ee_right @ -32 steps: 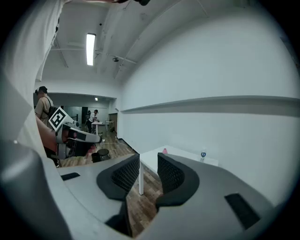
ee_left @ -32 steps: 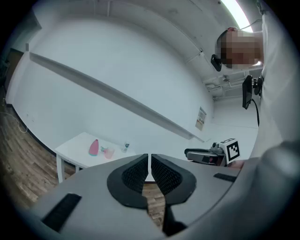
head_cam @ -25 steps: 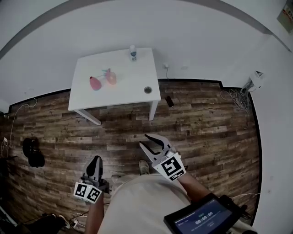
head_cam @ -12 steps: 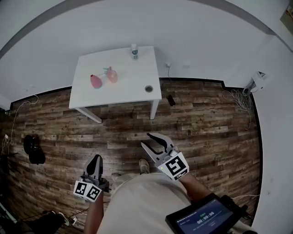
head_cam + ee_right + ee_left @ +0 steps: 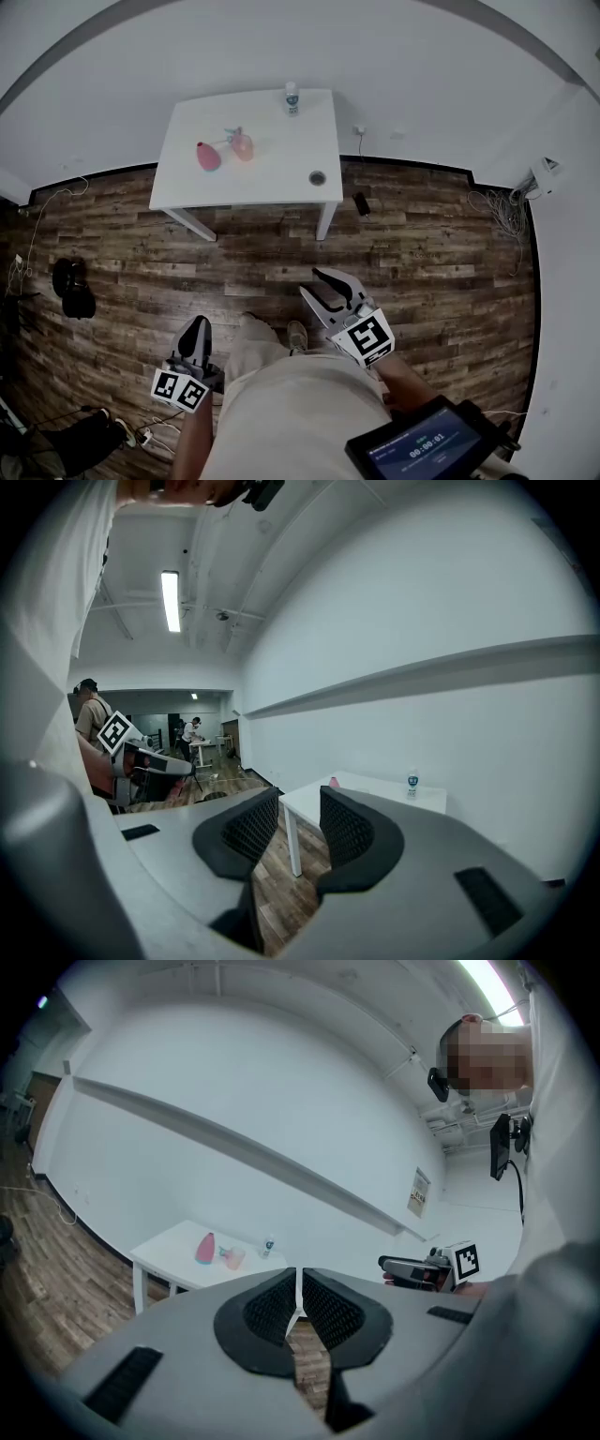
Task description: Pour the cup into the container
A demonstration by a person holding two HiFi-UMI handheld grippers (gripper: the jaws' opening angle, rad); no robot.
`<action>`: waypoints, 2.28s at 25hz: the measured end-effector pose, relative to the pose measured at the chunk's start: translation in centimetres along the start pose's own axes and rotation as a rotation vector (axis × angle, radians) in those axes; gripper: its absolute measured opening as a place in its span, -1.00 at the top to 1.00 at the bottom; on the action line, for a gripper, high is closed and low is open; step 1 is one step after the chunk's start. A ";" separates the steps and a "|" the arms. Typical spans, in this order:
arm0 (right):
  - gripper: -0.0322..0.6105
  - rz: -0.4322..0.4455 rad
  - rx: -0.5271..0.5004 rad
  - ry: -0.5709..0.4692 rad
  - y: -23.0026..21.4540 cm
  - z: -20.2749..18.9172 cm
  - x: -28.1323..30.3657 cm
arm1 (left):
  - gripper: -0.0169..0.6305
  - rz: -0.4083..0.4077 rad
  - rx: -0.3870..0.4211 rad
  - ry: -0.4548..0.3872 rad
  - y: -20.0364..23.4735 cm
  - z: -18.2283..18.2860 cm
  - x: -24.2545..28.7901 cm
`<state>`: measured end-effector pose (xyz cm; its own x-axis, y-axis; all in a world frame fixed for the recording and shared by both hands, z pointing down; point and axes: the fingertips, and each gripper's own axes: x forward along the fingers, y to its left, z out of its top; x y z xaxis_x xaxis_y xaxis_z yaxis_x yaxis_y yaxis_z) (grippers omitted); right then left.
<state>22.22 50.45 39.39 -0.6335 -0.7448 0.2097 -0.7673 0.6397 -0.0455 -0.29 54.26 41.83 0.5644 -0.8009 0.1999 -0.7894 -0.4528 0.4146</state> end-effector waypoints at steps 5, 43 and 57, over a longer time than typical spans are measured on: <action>0.51 0.003 -0.001 -0.008 -0.8 0.4 1.1 | 0.91 -0.001 0.000 0.016 0.7 0.2 0.5; 0.32 -0.082 -0.026 0.075 -11.7 6.9 29.6 | 0.82 -0.206 -0.065 0.054 23.3 12.7 24.4; 0.26 -0.058 -0.101 0.116 -12.7 7.6 36.0 | 0.82 -0.211 -0.037 0.052 28.2 13.2 27.0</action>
<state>8.35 14.06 40.07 -0.5678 -0.7583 0.3203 -0.7848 0.6161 0.0673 -10.45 14.68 47.24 0.7287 -0.6680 0.1506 -0.6434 -0.5926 0.4846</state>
